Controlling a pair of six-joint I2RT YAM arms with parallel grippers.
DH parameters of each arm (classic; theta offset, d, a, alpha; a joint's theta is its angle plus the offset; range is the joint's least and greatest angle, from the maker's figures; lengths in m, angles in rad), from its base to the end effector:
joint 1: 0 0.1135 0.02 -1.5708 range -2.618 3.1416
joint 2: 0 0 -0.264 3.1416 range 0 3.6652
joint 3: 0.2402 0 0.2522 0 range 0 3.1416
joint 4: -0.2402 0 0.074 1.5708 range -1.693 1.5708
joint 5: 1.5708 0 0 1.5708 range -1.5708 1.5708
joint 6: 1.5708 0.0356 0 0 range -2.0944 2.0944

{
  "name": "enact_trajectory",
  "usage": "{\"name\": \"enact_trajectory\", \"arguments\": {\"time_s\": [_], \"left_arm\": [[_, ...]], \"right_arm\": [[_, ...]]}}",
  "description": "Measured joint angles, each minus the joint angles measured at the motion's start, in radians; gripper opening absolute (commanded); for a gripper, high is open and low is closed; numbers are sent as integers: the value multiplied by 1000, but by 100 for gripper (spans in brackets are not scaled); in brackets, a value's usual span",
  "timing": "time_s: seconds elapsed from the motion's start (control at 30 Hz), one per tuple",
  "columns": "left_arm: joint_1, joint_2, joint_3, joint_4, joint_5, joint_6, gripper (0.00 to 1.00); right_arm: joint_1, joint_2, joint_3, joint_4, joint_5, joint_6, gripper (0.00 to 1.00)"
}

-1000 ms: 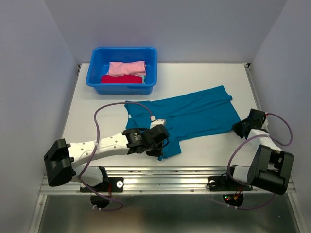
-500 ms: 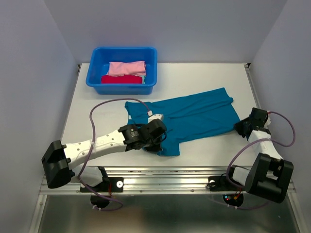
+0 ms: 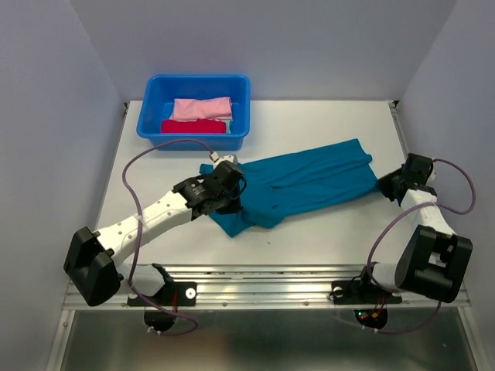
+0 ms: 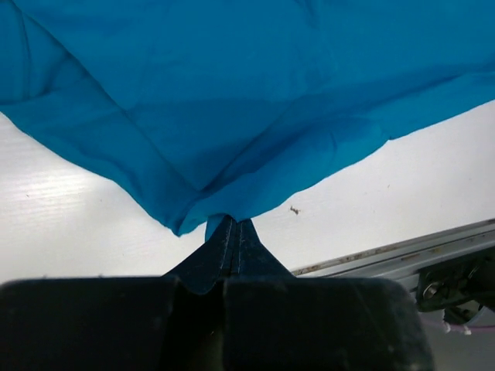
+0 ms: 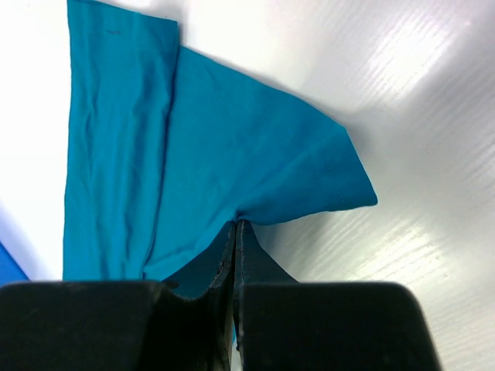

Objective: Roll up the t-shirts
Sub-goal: Fold the T-shirt at the center of the board.

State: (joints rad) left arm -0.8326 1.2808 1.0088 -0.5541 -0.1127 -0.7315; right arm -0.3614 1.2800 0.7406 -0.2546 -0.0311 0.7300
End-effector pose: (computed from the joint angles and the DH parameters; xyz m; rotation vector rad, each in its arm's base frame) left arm 0.1851 -0.1975 0.2780 0.0706 2.4748 -0.5822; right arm 0.2456 -0.0916 0.2139 1.2196 2.0376 0.2144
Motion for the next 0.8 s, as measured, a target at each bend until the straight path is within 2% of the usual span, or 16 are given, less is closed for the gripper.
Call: {"name": "enact_trajectory", "arguments": {"time_s": [0.17, 0.3, 0.4, 0.43, 0.5, 0.63, 0.8], "left_arm": [[33, 0, 22, 18, 22, 27, 0], [32, 0, 20, 10, 104, 49, 0], [29, -15, -5, 17, 173, 58, 0], [26, -30, -23, 11, 196, 60, 0], [20, -53, -49, 0, 223, 63, 0], [15, -84, -68, -37, 240, 71, 0], [16, -111, -68, -58, 237, 77, 0]], "right_arm": [[0, 35, 26, -1, -19, -2, 1], [0, 25, 21, -20, -22, -19, 1], [0, -22, -18, -54, -21, -35, 27], [0, -36, -31, -61, -18, -36, 40], [0, -73, -67, -89, -3, -41, 48], [0, -93, -104, -143, 44, -55, 48], [0, -39, -104, -154, 99, -64, 50]]}}
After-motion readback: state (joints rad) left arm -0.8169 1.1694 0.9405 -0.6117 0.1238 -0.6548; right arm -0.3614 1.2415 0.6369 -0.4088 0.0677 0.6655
